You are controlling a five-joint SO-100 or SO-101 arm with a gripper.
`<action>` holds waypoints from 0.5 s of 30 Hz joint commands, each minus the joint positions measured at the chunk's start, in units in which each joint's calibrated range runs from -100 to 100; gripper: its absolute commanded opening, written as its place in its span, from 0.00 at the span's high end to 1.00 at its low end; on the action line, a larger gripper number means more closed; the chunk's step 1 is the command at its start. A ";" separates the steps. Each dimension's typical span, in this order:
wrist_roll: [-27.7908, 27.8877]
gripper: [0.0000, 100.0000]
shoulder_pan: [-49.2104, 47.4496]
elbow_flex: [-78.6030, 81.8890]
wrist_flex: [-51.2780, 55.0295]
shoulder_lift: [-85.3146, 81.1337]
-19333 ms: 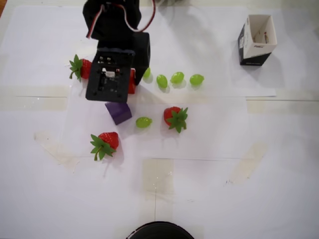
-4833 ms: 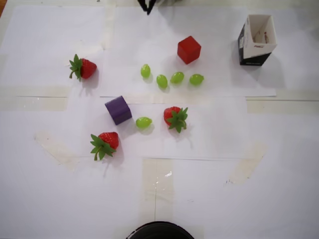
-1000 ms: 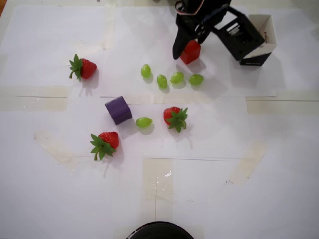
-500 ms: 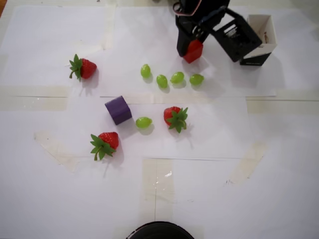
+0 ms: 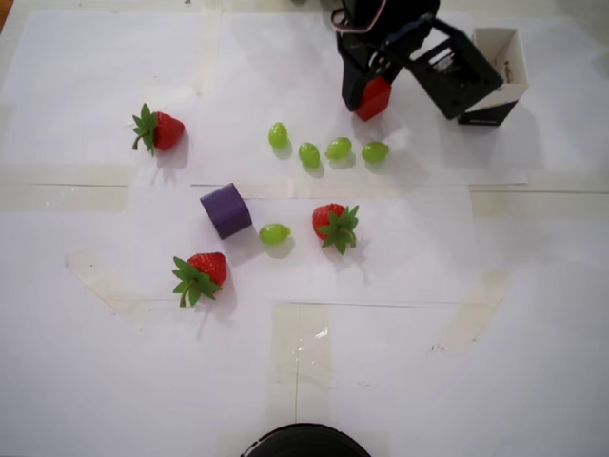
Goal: Put the red cube on top of the purple cube
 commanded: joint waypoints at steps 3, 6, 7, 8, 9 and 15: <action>-0.68 0.96 0.34 -0.11 0.66 -1.56; -1.81 0.98 0.56 -0.11 2.29 -2.50; -2.15 0.99 0.63 -0.11 2.70 -2.93; -2.25 1.00 0.71 -0.29 3.11 -3.36; -2.30 1.00 0.78 -0.56 3.68 -3.79; -2.39 1.00 1.52 -3.29 6.87 -7.06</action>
